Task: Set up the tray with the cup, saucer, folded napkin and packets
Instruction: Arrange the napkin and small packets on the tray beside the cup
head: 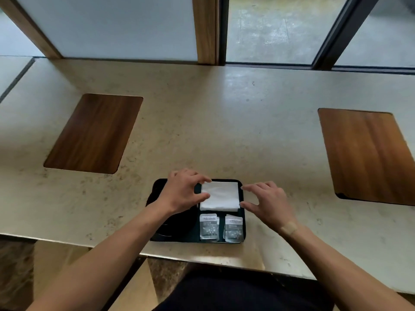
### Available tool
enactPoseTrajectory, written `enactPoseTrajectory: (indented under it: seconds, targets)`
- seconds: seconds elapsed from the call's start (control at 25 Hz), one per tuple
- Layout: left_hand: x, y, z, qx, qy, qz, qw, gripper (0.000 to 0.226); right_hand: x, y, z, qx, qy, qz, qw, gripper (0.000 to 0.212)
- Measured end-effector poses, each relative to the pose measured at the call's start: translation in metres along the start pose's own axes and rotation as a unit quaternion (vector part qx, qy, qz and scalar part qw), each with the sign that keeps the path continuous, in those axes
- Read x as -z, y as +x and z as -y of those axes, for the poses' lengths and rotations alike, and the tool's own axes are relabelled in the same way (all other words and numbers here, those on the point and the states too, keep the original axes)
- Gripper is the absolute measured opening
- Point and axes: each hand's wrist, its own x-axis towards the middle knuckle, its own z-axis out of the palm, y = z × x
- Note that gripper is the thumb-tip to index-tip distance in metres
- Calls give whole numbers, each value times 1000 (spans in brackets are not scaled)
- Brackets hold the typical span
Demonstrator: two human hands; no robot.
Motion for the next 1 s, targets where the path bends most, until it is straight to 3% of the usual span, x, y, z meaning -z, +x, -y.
enactPoseTrajectory:
  seconds: [0.24,0.4,0.6,0.84,1.0]
  targets:
    - [-18,12,-7,18,109,53,992,42,-16,10,7,6,-23,1,1000,40]
    - [-31,15,-7,-41,205,123,970,46,-28,18,17,15,-57,39,997,41]
    - [-39,21,-5,-63,256,133,956,42,-44,20,31,25,-101,66,992,42]
    - [-42,25,-3,-70,262,138,953,42,-57,20,35,25,-84,-21,996,22]
    - [-43,24,-6,-53,266,137,953,40,-60,23,34,20,-97,-29,995,18]
